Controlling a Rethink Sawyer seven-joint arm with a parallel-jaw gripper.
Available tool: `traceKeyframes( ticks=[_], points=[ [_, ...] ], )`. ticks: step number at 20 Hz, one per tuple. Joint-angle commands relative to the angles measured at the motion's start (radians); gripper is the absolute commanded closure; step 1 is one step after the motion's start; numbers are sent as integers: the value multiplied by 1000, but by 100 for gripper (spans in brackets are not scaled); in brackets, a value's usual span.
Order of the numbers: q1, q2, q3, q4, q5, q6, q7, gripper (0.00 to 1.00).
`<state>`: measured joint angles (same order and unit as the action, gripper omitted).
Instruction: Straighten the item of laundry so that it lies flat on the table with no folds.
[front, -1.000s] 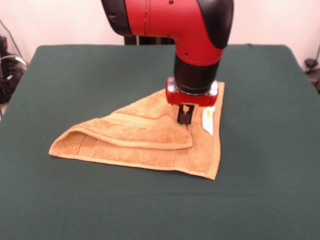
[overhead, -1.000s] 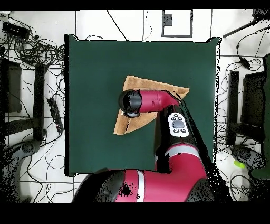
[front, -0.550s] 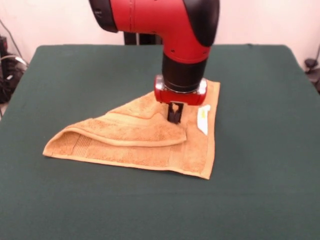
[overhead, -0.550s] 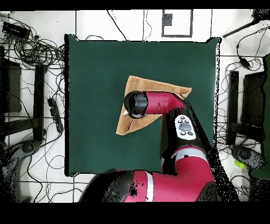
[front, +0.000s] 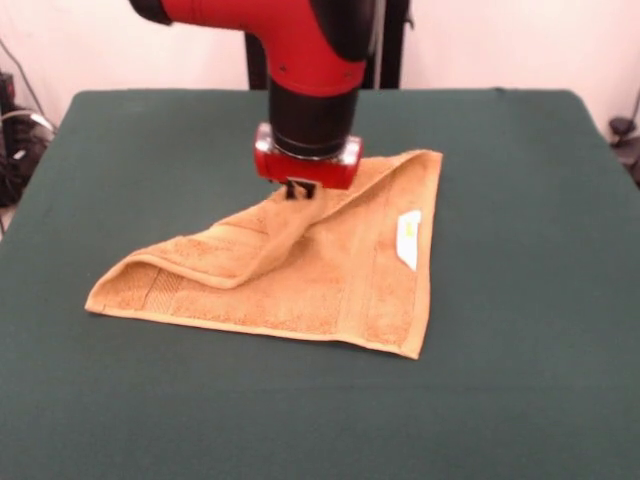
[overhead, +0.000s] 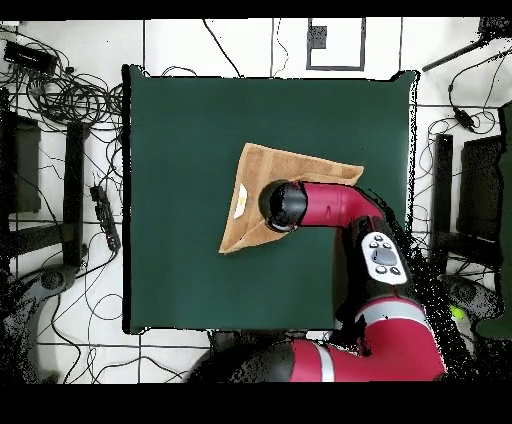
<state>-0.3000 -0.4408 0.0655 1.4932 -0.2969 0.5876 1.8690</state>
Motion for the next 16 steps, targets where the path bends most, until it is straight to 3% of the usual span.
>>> traceKeyframes(
  ticks=[1, 8, 16],
  points=[
    [-26, -33, 34, 128, -55, 12, -33, 100],
    [-55, -74, 19, 175, -73, 2, -25, 100],
    [-141, -151, 89, 275, -84, 40, -117, 100]
  ],
)
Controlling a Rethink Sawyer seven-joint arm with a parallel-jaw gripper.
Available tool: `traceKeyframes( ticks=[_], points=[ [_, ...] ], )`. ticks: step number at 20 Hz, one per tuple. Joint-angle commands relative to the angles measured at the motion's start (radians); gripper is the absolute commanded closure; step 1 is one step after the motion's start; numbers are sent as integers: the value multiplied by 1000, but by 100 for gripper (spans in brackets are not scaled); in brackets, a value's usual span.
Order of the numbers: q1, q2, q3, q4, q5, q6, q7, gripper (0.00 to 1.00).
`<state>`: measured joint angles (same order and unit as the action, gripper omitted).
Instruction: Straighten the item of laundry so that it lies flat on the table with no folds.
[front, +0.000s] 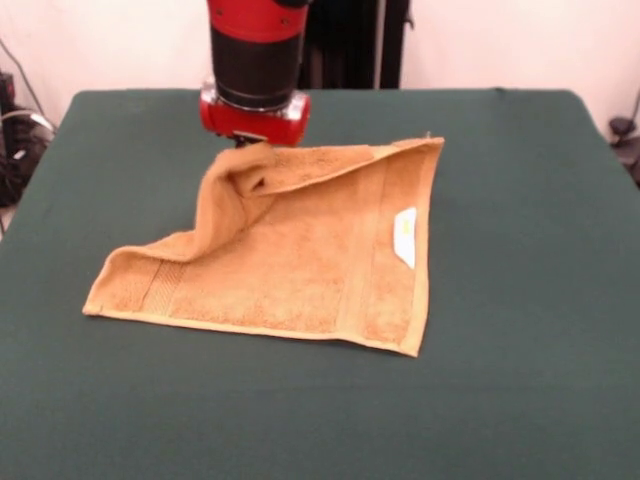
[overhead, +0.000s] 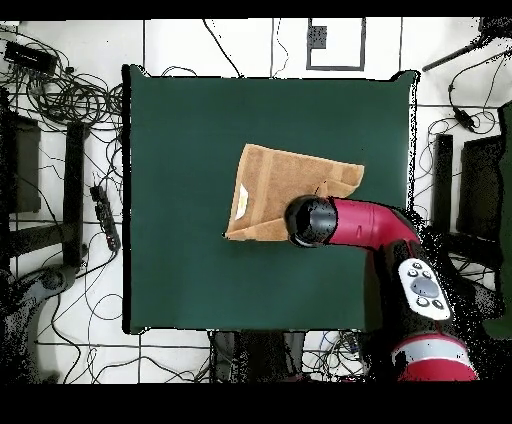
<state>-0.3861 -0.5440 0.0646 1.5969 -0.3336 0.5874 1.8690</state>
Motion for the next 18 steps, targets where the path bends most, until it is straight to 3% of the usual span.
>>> traceKeyframes(
  ticks=[1, 8, 18],
  points=[
    [-75, -60, 111, 193, -48, 47, -143, 100],
    [-159, -104, 194, 264, -97, 113, -272, 100],
    [-227, -209, 232, 323, -96, 413, -340, 100]
  ],
)
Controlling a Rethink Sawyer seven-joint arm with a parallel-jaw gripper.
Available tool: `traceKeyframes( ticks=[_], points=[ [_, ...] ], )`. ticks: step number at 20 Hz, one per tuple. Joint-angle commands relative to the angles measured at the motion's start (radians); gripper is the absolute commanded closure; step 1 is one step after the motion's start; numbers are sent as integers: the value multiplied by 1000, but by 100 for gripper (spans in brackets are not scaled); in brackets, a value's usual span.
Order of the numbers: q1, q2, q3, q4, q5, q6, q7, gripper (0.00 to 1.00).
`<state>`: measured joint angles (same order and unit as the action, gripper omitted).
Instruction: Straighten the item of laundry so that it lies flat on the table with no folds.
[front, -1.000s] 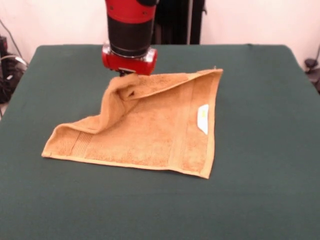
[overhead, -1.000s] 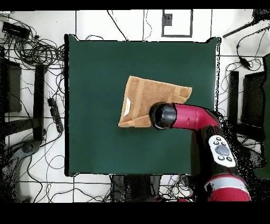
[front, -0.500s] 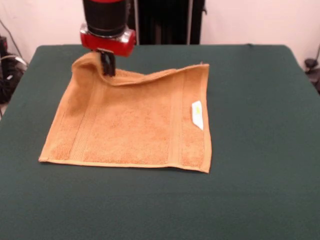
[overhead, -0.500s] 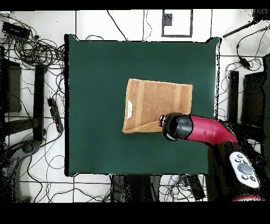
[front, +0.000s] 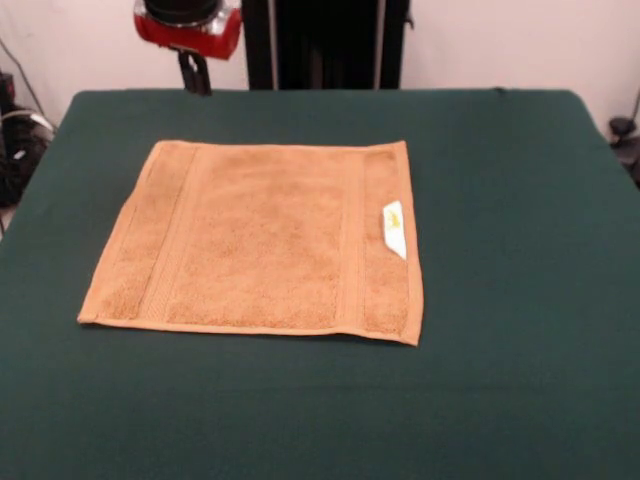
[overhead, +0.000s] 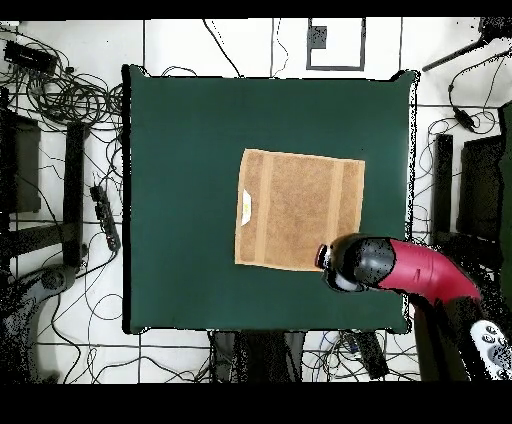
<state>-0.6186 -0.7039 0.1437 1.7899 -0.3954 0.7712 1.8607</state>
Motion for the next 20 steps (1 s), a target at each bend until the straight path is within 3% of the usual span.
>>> traceKeyframes(
  ticks=[1, 5, 9, 12, 20],
  points=[
    [4, -50, 155, 128, -41, 244, -330, 100],
    [-12, -55, 178, 122, -37, 278, -315, 100],
    [-74, -17, 244, 106, -38, 55, -283, 100],
    [-90, 10, 251, 79, -54, -75, -197, 100],
    [-76, 52, 181, -57, -121, -144, -76, 100]
  ],
)
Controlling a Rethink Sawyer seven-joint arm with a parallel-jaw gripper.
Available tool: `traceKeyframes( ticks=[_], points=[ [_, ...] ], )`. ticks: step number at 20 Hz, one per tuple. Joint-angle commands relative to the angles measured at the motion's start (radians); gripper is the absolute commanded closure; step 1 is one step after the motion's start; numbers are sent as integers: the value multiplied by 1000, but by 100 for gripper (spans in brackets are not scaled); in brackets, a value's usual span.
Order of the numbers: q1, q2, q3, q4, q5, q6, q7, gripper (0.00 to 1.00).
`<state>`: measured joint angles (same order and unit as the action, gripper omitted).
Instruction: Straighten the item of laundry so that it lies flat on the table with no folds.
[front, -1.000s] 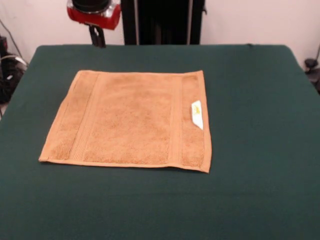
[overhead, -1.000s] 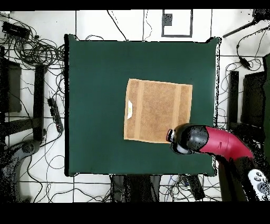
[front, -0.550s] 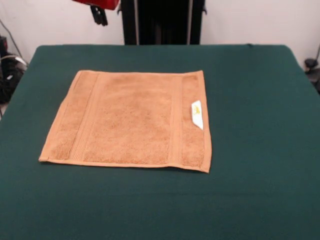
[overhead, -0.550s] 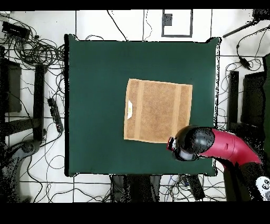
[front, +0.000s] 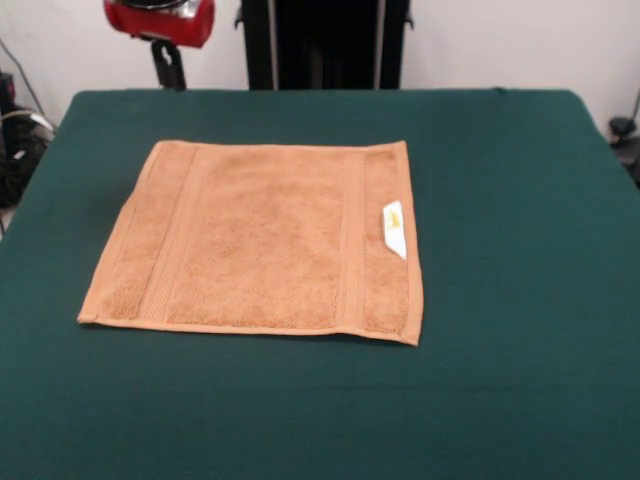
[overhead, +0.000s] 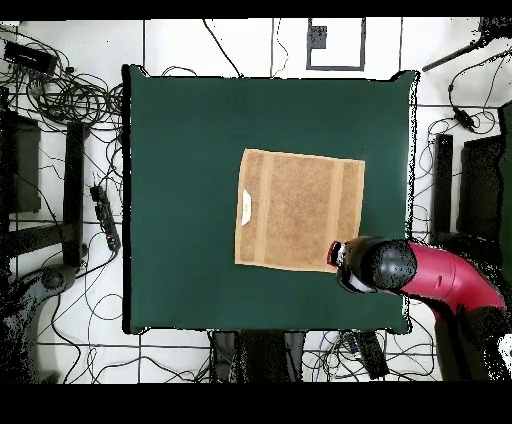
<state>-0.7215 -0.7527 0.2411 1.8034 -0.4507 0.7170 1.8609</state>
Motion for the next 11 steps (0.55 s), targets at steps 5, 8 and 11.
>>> traceKeyframes(
  ticks=[5, 8, 11],
  points=[
    [14, 115, 64, -100, -82, -90, -69, 100],
    [23, 121, 57, -113, -87, -83, -60, 100],
    [55, 128, 24, -125, -109, -93, -5, 100]
  ],
)
